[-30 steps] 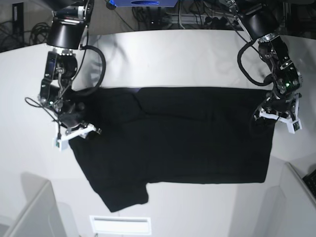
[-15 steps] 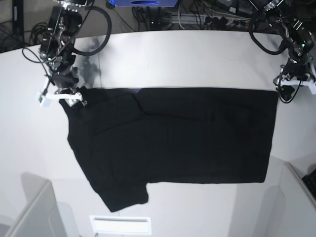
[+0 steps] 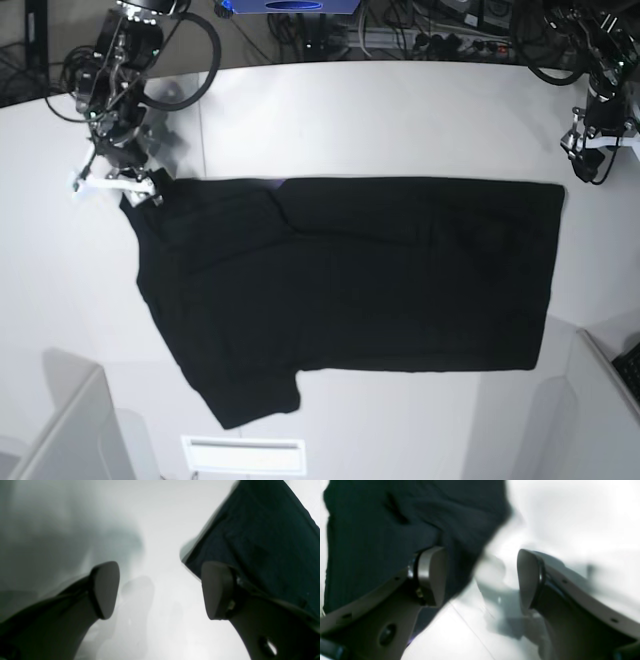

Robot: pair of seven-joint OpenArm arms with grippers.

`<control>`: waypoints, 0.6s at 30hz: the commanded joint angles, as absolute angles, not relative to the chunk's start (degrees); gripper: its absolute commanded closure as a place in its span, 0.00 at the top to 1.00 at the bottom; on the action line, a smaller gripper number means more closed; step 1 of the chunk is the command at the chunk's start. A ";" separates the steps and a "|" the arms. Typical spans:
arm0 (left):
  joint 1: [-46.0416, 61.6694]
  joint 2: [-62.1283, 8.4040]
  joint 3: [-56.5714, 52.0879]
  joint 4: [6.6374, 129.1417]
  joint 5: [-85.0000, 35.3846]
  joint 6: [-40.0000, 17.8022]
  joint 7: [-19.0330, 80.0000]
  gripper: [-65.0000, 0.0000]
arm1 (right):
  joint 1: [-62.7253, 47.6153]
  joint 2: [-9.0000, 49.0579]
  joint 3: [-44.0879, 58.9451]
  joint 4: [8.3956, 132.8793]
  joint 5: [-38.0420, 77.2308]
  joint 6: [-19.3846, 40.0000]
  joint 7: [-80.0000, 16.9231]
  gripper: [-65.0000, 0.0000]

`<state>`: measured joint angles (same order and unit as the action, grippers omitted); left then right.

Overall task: Fold the T-shirt properly
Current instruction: 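Open both grippers and raise them back toward the collar edge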

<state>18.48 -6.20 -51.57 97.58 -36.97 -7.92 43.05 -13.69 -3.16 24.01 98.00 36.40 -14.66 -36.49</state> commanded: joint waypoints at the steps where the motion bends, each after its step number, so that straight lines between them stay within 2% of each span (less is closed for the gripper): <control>1: 17.71 -7.08 -51.82 97.36 -37.76 -8.31 41.89 0.76 | -12.88 -2.95 24.13 97.89 36.70 -13.85 -36.00 0.63; 13: 13.23 -8.57 -48.04 87.69 -37.76 -8.31 41.89 0.75 | -9.71 -1.71 24.13 91.21 36.70 -13.32 -36.00 0.61; 18: 10.68 -8.66 -47.16 84.35 -37.76 -8.31 41.80 0.75 | -9.80 -1.71 24.13 91.12 36.70 -13.23 -36.00 0.40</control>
